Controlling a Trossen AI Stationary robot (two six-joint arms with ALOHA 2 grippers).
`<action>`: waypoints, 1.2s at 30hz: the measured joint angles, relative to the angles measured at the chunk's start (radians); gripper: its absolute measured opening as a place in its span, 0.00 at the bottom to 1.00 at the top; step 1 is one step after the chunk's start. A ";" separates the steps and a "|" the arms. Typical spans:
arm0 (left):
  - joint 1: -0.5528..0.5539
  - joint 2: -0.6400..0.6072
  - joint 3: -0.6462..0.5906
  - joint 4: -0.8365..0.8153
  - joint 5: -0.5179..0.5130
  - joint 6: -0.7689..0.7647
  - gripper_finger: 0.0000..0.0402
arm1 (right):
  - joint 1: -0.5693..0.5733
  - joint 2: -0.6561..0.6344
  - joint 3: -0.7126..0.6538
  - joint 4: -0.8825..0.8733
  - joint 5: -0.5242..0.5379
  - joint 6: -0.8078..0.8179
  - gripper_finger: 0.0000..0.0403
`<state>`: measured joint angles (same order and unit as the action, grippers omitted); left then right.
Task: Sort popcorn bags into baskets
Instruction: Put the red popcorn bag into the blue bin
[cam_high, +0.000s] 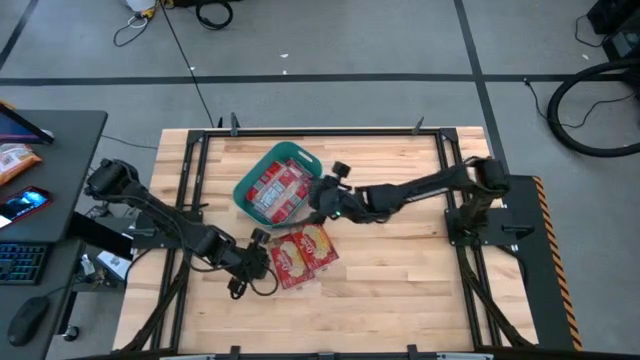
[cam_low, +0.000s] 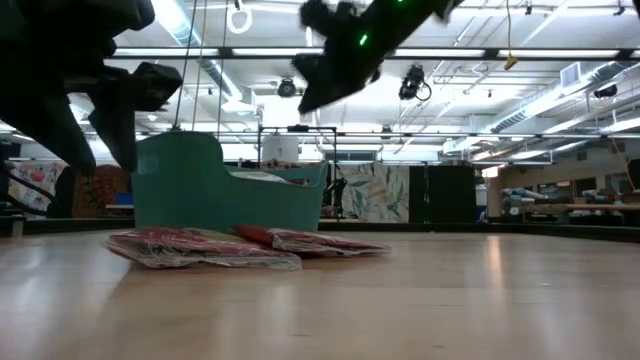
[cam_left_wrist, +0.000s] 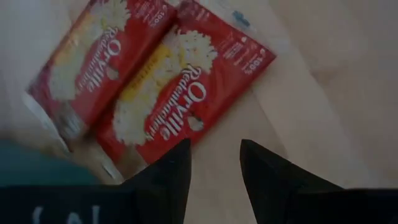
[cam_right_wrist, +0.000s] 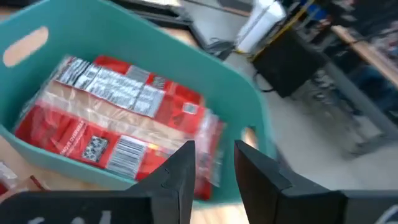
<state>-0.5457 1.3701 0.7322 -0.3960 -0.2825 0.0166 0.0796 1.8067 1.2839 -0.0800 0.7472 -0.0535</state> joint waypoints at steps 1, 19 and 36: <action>-0.007 0.010 0.000 0.008 -0.014 0.031 0.35 | 0.021 -0.019 0.000 -0.031 0.036 0.017 0.29; -0.047 0.245 0.000 0.126 -0.217 0.363 0.44 | 0.332 -0.087 -0.001 -0.235 0.335 0.248 0.29; -0.022 0.314 0.002 0.126 -0.282 0.387 0.12 | 0.411 -0.086 -0.015 -0.228 0.329 0.353 0.29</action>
<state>-0.5678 1.6840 0.7338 -0.2696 -0.5648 0.4031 0.4902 1.7203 1.2690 -0.3080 1.0758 0.2994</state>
